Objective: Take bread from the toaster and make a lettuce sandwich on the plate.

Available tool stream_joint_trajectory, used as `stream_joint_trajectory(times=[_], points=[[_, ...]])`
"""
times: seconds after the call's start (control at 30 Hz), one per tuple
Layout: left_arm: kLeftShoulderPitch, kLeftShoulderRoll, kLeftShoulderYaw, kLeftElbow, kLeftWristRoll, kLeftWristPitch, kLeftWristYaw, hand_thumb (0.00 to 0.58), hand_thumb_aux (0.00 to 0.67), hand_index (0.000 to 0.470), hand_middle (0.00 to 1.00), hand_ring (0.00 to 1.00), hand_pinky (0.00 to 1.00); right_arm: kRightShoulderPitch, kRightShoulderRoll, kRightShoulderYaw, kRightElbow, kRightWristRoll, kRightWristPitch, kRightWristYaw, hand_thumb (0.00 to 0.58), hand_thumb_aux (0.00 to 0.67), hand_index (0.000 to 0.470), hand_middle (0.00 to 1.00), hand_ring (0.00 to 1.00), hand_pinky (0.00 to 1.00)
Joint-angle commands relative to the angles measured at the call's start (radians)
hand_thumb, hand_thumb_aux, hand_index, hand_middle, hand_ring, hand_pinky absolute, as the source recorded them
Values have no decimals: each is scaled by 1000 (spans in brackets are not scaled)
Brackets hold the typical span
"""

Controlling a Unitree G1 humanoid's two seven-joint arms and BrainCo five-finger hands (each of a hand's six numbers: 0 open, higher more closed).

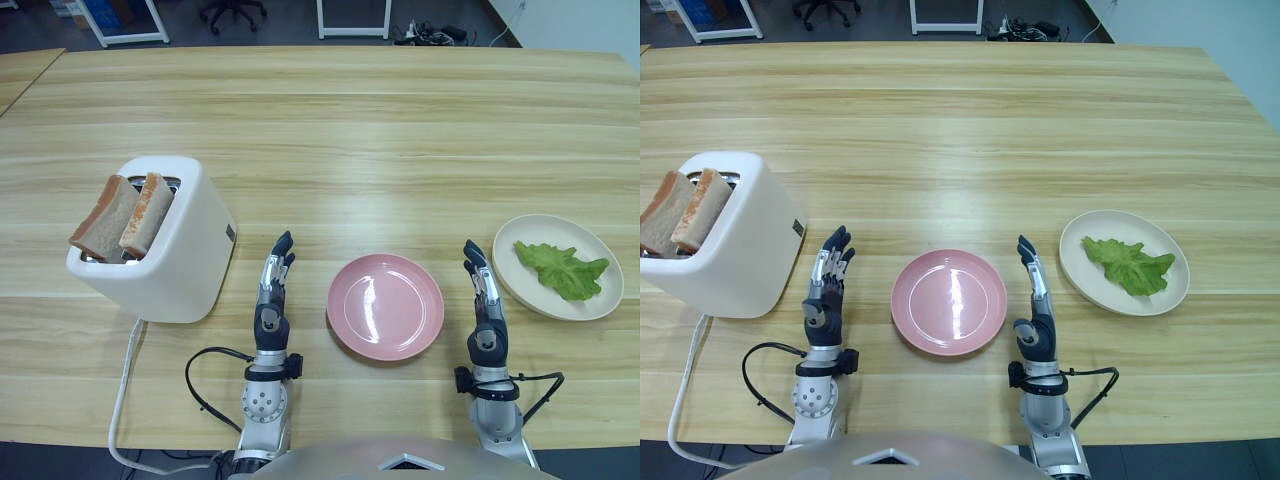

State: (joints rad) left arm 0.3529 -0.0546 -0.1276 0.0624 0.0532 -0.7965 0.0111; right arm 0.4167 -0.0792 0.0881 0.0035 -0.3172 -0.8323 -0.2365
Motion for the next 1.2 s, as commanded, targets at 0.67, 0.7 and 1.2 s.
stream_joint_trajectory(times=[0.67, 0.7, 1.2], points=[[83, 24, -27, -306, -612, 405, -226, 0, 0, 0, 0, 0, 0, 102, 7, 59, -292, 594, 194, 300, 0, 0, 0, 0, 0, 0], [92, 28, -32, -320, -636, 420, -249, 0, 0, 0, 0, 0, 0, 105, 8, 64, -272, 534, 163, 313, 0, 0, 0, 0, 0, 0], [-49, 32, 568, -317, 437, -73, 160, 0, 0, 0, 0, 0, 0, -43, 27, -117, -54, -256, -172, 56, 0, 0, 0, 0, 0, 0]])
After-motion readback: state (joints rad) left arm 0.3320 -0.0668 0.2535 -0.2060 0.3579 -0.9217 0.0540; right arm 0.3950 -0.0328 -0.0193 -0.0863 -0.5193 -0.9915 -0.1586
